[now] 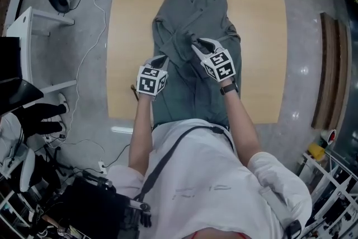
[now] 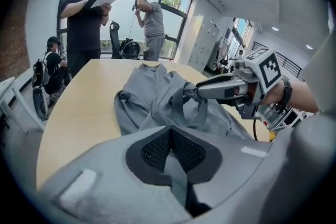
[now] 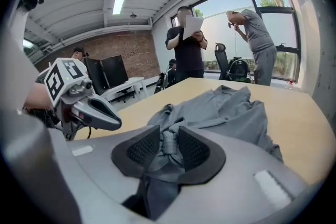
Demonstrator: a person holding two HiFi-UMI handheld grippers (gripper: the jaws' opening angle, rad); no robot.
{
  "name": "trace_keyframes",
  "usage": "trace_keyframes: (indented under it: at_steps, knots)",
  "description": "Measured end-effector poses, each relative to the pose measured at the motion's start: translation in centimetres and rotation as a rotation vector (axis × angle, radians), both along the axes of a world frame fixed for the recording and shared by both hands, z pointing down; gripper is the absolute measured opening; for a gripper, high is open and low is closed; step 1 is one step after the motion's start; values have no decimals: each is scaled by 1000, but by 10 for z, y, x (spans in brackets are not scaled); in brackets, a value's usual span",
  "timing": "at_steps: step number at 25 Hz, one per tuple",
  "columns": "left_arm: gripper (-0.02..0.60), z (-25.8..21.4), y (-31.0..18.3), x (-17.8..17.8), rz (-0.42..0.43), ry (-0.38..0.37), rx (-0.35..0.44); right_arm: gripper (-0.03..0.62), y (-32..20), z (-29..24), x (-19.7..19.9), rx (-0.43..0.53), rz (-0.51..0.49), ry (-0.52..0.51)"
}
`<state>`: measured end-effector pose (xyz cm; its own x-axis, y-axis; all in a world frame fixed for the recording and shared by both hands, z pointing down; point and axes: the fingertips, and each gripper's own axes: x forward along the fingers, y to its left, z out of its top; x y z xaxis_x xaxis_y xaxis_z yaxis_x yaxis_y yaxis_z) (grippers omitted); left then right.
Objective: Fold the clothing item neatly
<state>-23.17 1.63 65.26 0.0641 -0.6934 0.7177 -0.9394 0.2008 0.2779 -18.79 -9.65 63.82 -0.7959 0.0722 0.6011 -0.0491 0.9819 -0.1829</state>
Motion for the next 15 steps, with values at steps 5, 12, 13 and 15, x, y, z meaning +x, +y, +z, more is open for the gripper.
trace_keyframes:
  at_steps: [5, 12, 13, 15]
  knots:
    - [3, -4, 2, 2, -8, -3, 10, 117, 38, 8, -18, -54, -53, -7]
    - [3, -7, 17, 4, -29, 2, 6, 231, 27, 50, -30, -16, 60, 102]
    - [3, -6, 18, 5, -31, 4, 5, 235, 24, 52, -24, -21, 74, 113]
    - [3, -5, 20, 8, -29, 8, 8, 233, 19, 46, -8, -32, 105, 96]
